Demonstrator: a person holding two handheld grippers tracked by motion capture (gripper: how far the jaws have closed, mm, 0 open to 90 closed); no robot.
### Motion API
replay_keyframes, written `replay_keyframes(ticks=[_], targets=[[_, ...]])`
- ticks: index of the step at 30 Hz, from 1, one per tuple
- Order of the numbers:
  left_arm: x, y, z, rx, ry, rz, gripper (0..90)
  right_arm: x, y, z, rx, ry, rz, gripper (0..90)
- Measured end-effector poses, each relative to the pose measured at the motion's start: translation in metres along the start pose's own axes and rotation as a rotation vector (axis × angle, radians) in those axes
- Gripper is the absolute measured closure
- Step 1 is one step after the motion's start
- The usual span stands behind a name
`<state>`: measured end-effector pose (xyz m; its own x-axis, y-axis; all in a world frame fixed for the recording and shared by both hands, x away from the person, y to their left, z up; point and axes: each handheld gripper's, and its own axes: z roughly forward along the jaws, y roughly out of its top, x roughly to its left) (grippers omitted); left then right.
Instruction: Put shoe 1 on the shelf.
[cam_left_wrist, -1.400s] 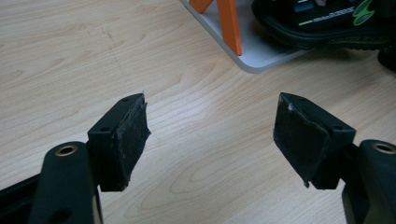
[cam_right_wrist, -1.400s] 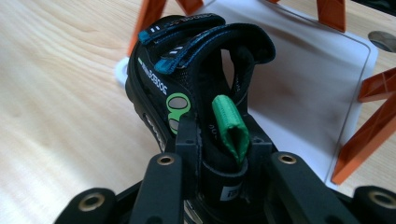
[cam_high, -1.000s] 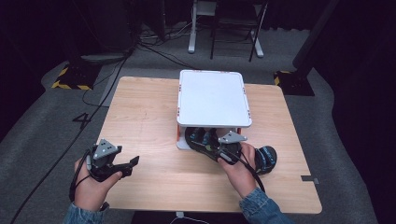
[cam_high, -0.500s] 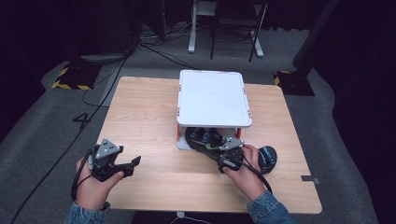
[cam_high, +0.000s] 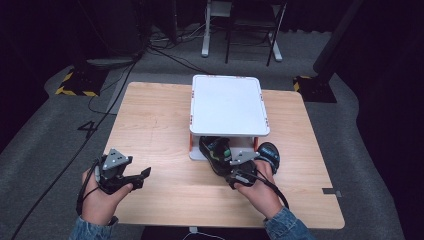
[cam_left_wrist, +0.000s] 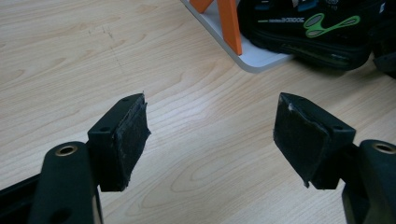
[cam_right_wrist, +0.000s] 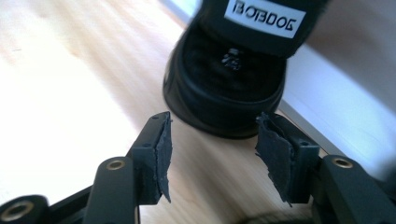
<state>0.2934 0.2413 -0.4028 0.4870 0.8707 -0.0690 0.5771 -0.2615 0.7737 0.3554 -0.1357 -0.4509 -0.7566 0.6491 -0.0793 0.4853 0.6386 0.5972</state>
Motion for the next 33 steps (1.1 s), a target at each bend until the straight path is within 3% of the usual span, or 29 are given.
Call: replay_keyframes(ticks=[6,10,12,15,17,19,20,21,25,29,33], targets=[[0.001,-0.001,0.0,-0.001,-0.001,-0.007,26.8,0.008,0.008,0.006,-0.029,0.007,-0.119,43.4],[0.001,-0.001,0.0,0.001,-0.001,-0.006,26.8,-0.003,0.009,0.006,-0.051,0.033,-0.108,51.0],[0.002,-0.001,0.0,0.0,-0.002,-0.007,26.8,-0.006,0.008,0.003,-0.07,0.046,-0.129,49.4],[0.002,-0.001,0.001,0.0,-0.003,-0.014,26.8,-0.002,0.008,-0.008,-0.131,0.059,-0.152,50.4],[0.001,-0.001,0.002,0.001,-0.008,-0.013,26.8,0.007,0.007,-0.012,-0.155,0.066,-0.179,56.0],[0.001,-0.001,0.002,0.0,-0.005,-0.011,26.8,0.011,0.006,-0.012,-0.151,0.082,-0.201,59.9],[0.001,-0.001,0.001,-0.001,-0.006,-0.006,26.8,0.02,0.003,-0.006,-0.131,0.149,-0.229,65.5],[0.001,-0.001,0.001,0.0,-0.007,-0.006,26.8,0.023,0.002,-0.001,-0.101,0.172,-0.241,68.0],[0.001,-0.001,0.0,-0.006,-0.003,-0.012,26.8,0.025,0.0,0.013,-0.076,0.169,-0.248,71.8],[0.002,-0.001,0.0,-0.006,-0.006,-0.016,26.8,0.023,0.003,0.018,-0.088,0.139,-0.255,77.0],[0.002,-0.001,-0.001,-0.005,-0.004,-0.016,26.9,0.018,0.008,0.024,-0.113,0.141,-0.255,89.8]])
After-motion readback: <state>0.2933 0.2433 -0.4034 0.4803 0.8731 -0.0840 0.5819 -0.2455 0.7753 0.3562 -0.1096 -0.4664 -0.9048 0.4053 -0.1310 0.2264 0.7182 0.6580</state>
